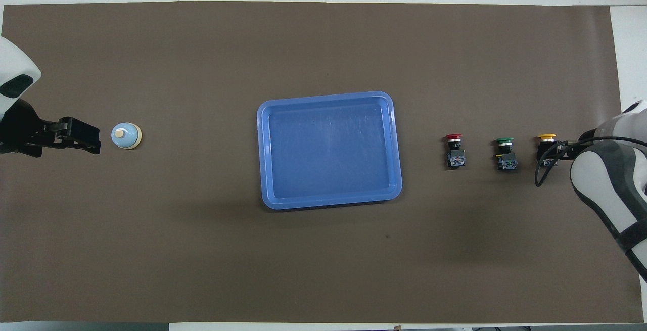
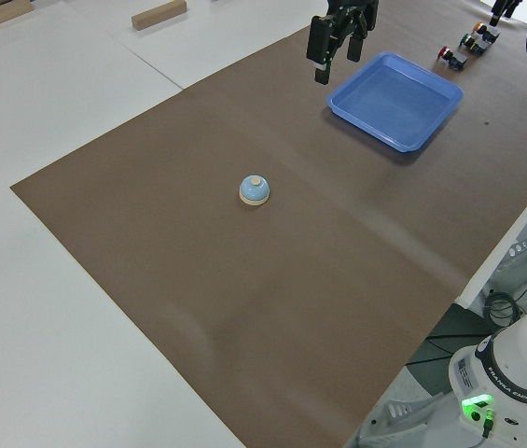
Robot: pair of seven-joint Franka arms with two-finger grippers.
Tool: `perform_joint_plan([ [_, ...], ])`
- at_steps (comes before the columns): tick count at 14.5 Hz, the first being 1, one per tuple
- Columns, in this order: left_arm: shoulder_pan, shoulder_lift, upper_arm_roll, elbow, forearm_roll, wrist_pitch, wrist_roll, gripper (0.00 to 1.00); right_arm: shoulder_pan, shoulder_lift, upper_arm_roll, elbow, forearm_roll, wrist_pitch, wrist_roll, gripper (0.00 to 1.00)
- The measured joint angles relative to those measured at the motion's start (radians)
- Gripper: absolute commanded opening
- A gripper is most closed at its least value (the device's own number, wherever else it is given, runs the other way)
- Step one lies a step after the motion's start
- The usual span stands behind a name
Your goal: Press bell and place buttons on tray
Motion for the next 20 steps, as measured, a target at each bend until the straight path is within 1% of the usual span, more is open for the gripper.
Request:
perform_joint_plan([
  [6,0.0,0.0,0.004,0.005,0.0,0.001,0.0,1.0,0.0,0.001,0.001,-0.04,-0.016,0.06,-0.027,1.0],
  [10,0.001,-0.006,0.006,0.013,0.0,-0.001,0.0,1.0,-0.021,0.019,0.0,-0.054,-0.016,0.068,-0.08,1.0],
  [11,0.001,-0.009,0.005,0.013,0.0,-0.002,0.0,1.0,-0.025,0.02,0.0,-0.054,-0.016,0.068,-0.087,0.98],
  [12,0.001,-0.01,0.005,0.013,0.0,-0.002,0.0,1.0,-0.028,0.02,0.0,-0.054,-0.016,0.068,-0.091,0.92],
  [14,0.001,-0.011,0.007,0.013,0.0,-0.002,0.0,1.0,-0.03,0.021,0.0,-0.054,-0.016,0.068,-0.092,0.75],
  [15,0.001,-0.011,0.007,0.013,0.0,-0.002,0.0,1.0,-0.033,0.022,0.0,-0.055,-0.016,0.068,-0.092,0.7],
  [20,0.001,-0.011,0.007,0.013,0.0,-0.002,0.0,1.0,-0.043,0.033,0.001,-0.056,-0.015,0.068,-0.092,0.69],
])
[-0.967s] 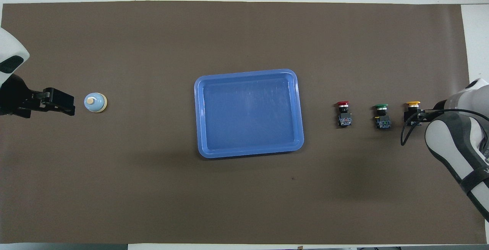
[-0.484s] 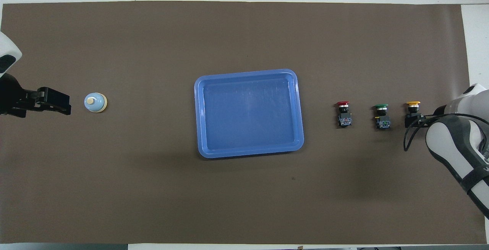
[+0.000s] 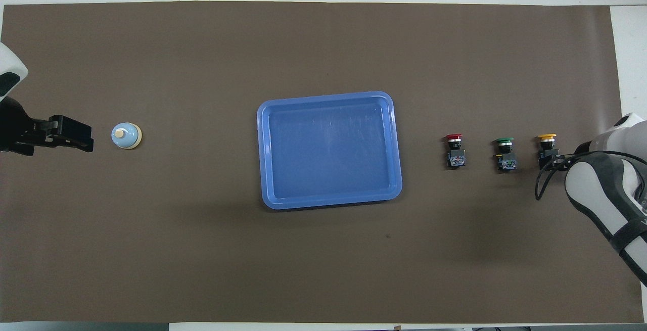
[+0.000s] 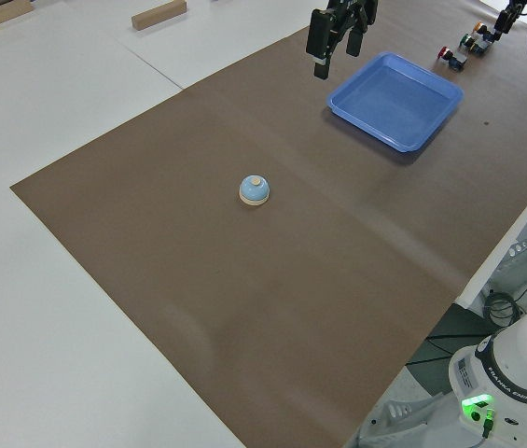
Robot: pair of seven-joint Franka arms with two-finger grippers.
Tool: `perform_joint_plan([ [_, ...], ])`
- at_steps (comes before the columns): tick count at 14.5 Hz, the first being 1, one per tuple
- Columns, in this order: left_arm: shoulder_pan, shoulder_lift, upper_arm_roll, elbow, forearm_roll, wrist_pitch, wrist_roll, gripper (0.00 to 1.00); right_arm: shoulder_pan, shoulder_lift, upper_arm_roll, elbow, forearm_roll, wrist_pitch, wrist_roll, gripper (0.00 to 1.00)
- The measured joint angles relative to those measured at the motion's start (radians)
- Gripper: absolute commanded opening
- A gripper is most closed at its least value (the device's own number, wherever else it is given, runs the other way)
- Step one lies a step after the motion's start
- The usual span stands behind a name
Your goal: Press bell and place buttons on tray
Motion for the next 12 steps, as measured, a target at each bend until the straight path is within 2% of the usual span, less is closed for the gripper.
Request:
perform_joint_plan([
  [7,0.0,0.0,0.0,0.0,0.0,0.0,0.0,1.0,0.002,0.025,0.002,0.0,0.0,0.038,0.0,0.67],
  [8,0.0,0.0,0.0,0.0,0.0,0.0,0.0,1.0,0.003,0.027,0.003,0.0,0.0,0.045,0.0,0.62],
  [9,0.0,0.0,0.0,0.0,0.0,0.0,0.0,1.0,0.003,0.028,0.004,0.0,0.0,0.048,0.0,0.49],
  [11,0.0,0.0,0.0,0.0,0.0,0.0,0.0,1.0,0.003,0.028,0.005,0.0,0.0,0.049,0.0,0.12],
  [12,0.0,0.0,0.0,0.0,0.0,0.0,0.0,1.0,0.003,0.028,0.005,0.0,0.0,0.049,0.0,0.0],
])
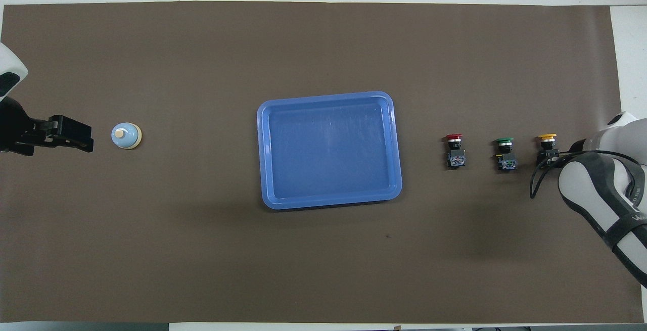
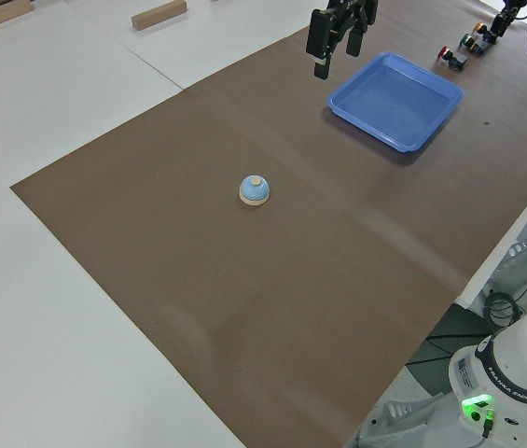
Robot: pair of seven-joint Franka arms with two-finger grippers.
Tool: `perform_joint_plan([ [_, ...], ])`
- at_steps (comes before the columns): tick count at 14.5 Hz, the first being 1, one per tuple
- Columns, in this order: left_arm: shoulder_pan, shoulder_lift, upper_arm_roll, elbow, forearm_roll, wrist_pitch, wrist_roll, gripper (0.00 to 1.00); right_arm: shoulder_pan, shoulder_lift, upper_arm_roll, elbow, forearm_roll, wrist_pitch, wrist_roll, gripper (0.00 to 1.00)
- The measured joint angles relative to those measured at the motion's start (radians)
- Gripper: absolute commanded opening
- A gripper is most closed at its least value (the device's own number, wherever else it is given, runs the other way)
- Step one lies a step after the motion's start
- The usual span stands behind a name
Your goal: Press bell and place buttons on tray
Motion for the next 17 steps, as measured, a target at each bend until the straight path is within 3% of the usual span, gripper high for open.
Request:
perform_joint_plan([
  [5,0.0,0.0,0.0,0.0,0.0,0.0,0.0,1.0,0.002,-0.001,0.005,0.022,0.0,-0.036,0.0,0.0],
  [8,0.0,0.0,0.0,0.0,0.0,0.0,0.0,1.0,0.063,-0.015,0.025,0.154,0.049,-0.243,0.008,0.0],
  [11,0.0,0.0,0.0,0.0,0.0,0.0,0.0,1.0,0.192,-0.039,0.032,0.227,0.079,-0.35,0.123,0.0],
  [17,0.0,0.0,0.0,0.0,0.0,0.0,0.0,1.0,0.524,-0.047,0.039,0.229,0.079,-0.341,0.417,0.0],
])
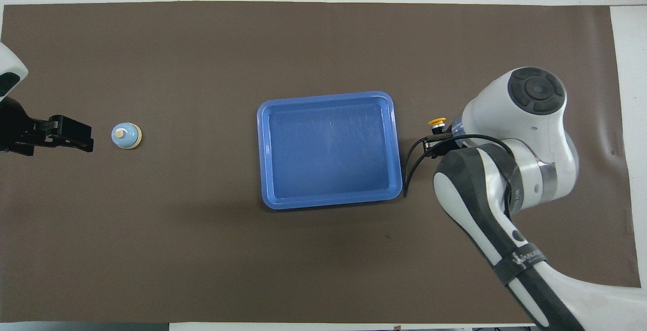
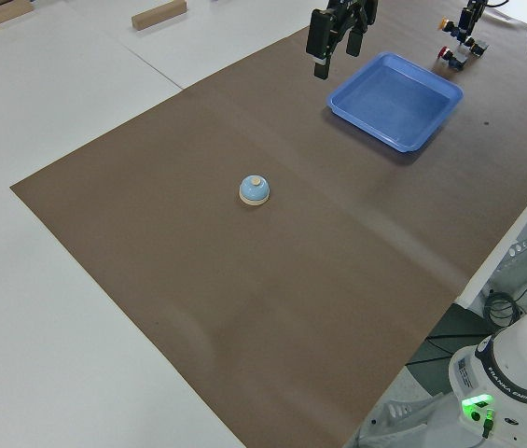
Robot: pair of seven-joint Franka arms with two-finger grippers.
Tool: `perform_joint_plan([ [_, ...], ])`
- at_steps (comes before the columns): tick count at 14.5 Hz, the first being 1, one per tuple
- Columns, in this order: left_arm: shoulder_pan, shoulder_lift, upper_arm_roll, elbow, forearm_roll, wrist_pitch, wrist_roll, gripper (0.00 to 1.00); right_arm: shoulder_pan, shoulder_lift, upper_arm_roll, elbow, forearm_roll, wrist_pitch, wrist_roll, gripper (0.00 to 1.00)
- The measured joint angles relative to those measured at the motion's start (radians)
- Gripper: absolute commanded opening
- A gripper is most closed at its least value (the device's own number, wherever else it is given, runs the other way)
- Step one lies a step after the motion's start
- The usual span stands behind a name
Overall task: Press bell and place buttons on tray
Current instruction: 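Carry the yellow button into the blue tray and release it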
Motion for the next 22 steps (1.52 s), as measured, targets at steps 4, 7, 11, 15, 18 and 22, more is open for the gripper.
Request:
perform_joint_plan([
  [4,0.0,0.0,0.0,0.0,0.0,0.0,0.0,1.0,0.112,0.024,0.0,0.004,0.0,0.041,0.141,0.0],
  [7,0.0,0.0,0.0,0.0,0.0,0.0,0.0,1.0,0.158,0.098,0.0,0.058,0.0,0.054,0.241,0.0],
  [11,0.0,0.0,0.0,0.0,0.0,0.0,0.0,1.0,0.172,0.164,0.0,0.111,0.002,0.064,0.33,0.0],
  [15,0.0,0.0,0.0,0.0,0.0,0.0,0.0,1.0,0.207,0.205,0.0,0.152,0.002,0.069,0.366,0.0],
  [18,0.0,0.0,0.0,0.0,0.0,0.0,0.0,1.0,0.222,0.222,0.0,0.145,0.003,0.087,0.377,0.0],
  [22,0.0,0.0,0.001,0.0,0.0,0.0,0.0,1.0,0.233,0.225,0.0,0.121,0.004,0.098,0.405,0.29],
])
